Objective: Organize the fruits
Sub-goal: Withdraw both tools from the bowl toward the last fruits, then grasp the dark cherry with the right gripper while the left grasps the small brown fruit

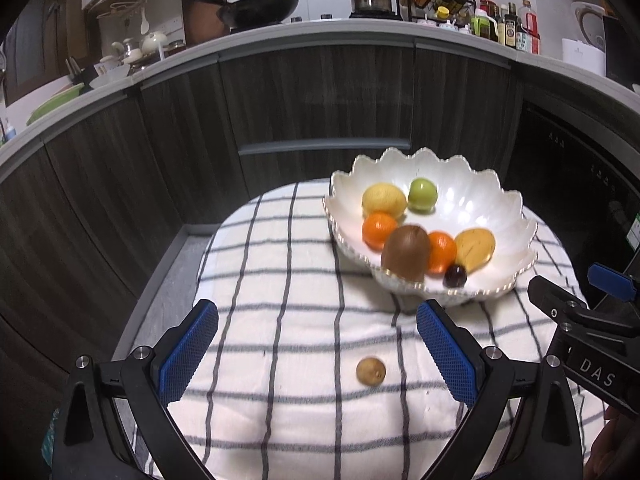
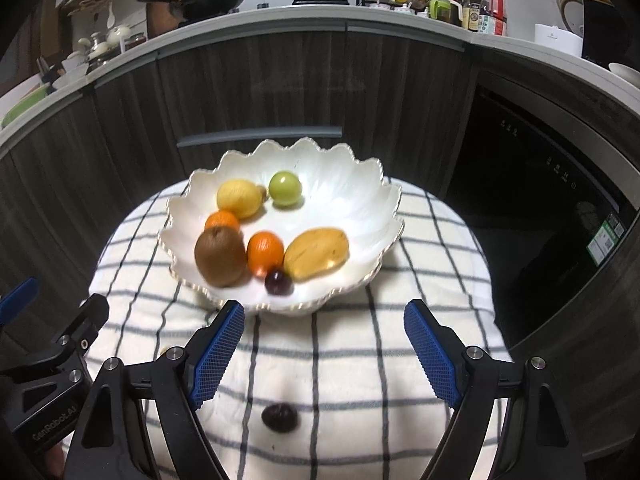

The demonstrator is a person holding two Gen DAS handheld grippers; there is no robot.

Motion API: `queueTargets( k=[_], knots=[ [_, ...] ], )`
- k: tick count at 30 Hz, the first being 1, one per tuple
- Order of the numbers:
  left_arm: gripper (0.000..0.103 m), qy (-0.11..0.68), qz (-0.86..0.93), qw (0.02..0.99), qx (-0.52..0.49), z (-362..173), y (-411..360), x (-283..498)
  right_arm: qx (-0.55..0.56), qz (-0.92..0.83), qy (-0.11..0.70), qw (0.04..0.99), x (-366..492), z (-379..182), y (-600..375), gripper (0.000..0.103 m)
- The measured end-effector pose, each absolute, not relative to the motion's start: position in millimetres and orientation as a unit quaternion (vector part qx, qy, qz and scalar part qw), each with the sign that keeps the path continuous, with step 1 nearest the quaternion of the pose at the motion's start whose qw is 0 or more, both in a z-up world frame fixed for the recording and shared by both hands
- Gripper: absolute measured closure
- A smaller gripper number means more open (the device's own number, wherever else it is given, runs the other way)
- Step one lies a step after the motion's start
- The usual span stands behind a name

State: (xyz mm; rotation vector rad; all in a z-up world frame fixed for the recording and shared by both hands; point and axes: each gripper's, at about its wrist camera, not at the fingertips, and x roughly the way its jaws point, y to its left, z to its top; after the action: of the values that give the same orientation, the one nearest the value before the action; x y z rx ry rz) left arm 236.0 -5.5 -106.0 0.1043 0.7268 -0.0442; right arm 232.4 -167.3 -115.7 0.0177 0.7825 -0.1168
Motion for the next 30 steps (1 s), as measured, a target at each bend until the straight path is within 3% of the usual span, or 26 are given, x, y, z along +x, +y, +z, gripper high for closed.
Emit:
queueTargets(
  k=[6,23,30],
  knots=[
    [0.002,0.367,-0.015,0.929,0.051,-125,1,227,0.006,-0.042,0.403,0.914,224,-140,-159,0.035],
    [0.002,0.384,-0.005,0.922,0.054,-158,11,213,0.006,-0.015,0.451,0.893,217,-195,-147,0.049],
    [0.002,0.389,-0.005,0.919,0.058,-162,9,213,0.012,-0.006,0.464,0.886,220,-207,-148,0.06]
  ],
)
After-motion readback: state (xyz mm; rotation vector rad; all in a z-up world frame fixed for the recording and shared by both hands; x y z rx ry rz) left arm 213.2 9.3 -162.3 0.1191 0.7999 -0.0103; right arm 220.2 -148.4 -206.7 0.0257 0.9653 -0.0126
